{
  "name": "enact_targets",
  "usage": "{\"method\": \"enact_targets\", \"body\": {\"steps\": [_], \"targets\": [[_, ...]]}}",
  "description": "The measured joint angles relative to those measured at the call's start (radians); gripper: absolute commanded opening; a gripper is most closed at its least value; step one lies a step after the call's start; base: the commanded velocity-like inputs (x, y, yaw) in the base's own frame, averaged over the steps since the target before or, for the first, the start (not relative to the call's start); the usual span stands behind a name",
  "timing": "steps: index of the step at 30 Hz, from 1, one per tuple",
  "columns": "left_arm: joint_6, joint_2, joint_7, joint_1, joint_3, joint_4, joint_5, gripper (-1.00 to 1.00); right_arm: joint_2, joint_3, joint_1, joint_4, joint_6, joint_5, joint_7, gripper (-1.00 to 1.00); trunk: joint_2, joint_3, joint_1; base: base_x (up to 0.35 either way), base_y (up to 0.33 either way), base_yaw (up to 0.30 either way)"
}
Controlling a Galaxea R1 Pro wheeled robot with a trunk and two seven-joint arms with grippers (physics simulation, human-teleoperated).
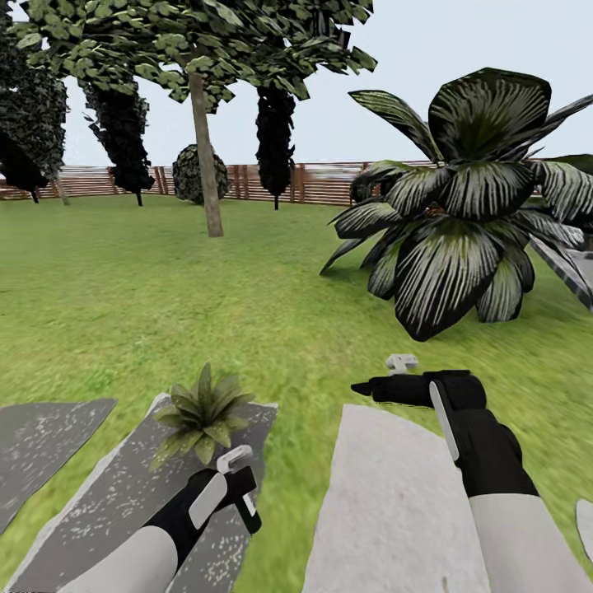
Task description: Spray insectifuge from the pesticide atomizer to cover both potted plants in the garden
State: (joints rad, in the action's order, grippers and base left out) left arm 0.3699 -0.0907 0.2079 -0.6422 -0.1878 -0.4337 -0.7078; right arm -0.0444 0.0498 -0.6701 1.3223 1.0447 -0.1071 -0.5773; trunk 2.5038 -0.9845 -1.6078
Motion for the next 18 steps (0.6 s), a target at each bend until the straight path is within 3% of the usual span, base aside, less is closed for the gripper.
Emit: {"method": "enact_targets", "body": {"steps": [9,18], "targets": [[-0.001,-0.002,0.000,0.000,-0.001,0.000,0.000,-1.00,0.000,0.000,0.001,0.005,0.000,-0.002,0.000,1.00,0.000,0.000,0.000,0.252,-0.254,0.288],[-0.002,-0.013,0.002,0.000,-0.001,0.000,0.005,-1.00,0.000,-0.003,0.008,0.068,0.000,-0.001,0.000,1.00,0.000,0.000,0.000,0.253,-0.250,0.068]]}}
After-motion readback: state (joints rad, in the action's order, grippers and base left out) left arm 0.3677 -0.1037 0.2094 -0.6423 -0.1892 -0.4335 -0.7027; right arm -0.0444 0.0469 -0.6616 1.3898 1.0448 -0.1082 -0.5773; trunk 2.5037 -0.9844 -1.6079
